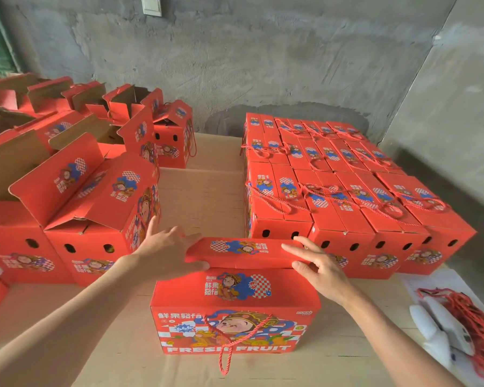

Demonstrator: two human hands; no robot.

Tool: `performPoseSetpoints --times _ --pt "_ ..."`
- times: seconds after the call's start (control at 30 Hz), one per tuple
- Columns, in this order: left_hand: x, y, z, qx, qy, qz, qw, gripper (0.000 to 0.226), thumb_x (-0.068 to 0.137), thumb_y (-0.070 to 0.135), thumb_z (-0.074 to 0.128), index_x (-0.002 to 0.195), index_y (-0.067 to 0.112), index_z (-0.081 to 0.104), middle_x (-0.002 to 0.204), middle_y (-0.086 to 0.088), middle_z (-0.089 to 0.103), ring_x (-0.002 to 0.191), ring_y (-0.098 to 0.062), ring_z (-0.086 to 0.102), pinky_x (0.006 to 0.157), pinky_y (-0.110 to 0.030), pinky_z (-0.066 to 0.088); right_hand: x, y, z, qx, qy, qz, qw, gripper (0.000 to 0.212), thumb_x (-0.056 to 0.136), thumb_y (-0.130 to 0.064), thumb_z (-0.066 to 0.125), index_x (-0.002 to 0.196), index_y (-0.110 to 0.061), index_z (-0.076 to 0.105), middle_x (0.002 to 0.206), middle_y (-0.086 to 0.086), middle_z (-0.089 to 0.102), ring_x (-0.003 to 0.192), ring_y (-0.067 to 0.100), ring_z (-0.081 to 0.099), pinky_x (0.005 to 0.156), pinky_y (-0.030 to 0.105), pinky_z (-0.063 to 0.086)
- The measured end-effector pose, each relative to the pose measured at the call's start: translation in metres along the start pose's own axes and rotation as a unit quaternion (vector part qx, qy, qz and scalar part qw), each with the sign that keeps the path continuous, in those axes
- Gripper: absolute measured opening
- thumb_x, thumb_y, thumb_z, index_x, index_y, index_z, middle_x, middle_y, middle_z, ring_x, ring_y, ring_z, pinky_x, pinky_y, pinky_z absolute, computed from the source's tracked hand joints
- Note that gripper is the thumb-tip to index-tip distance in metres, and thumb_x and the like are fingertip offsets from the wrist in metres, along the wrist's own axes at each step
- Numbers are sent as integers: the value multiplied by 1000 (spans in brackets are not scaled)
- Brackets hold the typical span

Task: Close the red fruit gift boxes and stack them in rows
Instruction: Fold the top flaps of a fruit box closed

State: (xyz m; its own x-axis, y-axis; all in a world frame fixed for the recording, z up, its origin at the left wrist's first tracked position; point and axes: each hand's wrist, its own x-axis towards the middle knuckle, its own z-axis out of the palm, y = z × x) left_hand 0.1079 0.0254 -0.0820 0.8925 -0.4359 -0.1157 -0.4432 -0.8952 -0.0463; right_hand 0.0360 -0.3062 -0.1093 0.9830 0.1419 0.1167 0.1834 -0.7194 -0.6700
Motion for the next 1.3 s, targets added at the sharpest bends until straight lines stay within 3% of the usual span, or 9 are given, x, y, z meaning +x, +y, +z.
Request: performPoseSetpoints --times 0.07,0.13,0.27,0.47,0.6,0.67,0.97,1.13,1.3 --pt "11 22 -5 30 -8 14 999 93 69 90 19 133 25 39 122 -2 53 117 -21 53 113 -56 -2 -1 -1 1 -3 5 -4 1000 41 94 -22 56 122 -51 48 141 -25 27 129 -7 26 101 17 23" --pt "19 43 -4 7 -2 38 999 96 69 89 19 132 19 39 126 -6 52 118 -25 51 112 -47 21 -1 -3 1 -1 10 -5 1000 42 94 -19 57 123 -48 48 142 -23 28 130 -6 26 101 14 24" --pt "25 48 4 -2 27 66 997 106 59 88 1 146 30 19 133 -7 45 122 -29 45 101 -40 38 -2 -5 1 1 13 -7 1000 44 93 -15 58 124 -45 49 142 -18 30 132 -3 28 95 -4 18" --pt "25 48 7 6 39 73 997 105 59 86 -4 148 34 12 134 -8 44 122 -30 44 102 -40 38 -2 -10 -5 -61 -26 -1 998 44 96 -27 53 127 -55 39 146 -21 22 141 3 18 105 11 16" --pt "25 45 8 -11 40 75 996 120 47 91 -20 148 34 9 134 -4 42 125 -28 41 103 -40 34 5 -24 3 -295 -80 -50 951 51 98 -51 30 136 -60 -2 154 -14 -14 143 11 -20 114 35 -12" --pt "25 46 9 -25 41 75 996 125 43 92 -25 149 34 7 136 -4 40 128 -28 38 104 -41 33 9 -33 11 -306 -100 -59 945 48 99 -52 21 133 -60 -11 154 -16 -16 144 13 -19 115 37 -16" --pt "20 40 15 -10 30 101 994 116 51 86 -28 150 32 0 138 -3 37 130 -24 34 110 -39 28 7 -28 14 -271 -138 -52 951 47 101 -49 19 127 -67 -15 150 -22 -23 142 12 -25 110 31 -16" --pt "22 36 13 9 -16 127 992 87 67 77 -15 145 41 -17 143 -4 26 135 -24 23 113 -40 21 6 -28 14 -250 -145 -52 956 44 101 -49 19 130 -66 -8 151 -23 -22 141 11 -27 111 33 -15" --pt "14 15 11 -17 -21 139 990 66 65 73 -31 129 55 -31 151 14 13 142 -11 10 117 -47 1 6 -27 13 -238 -148 -47 959 43 101 -46 20 132 -63 -5 151 -22 -22 140 12 -28 115 39 -14"
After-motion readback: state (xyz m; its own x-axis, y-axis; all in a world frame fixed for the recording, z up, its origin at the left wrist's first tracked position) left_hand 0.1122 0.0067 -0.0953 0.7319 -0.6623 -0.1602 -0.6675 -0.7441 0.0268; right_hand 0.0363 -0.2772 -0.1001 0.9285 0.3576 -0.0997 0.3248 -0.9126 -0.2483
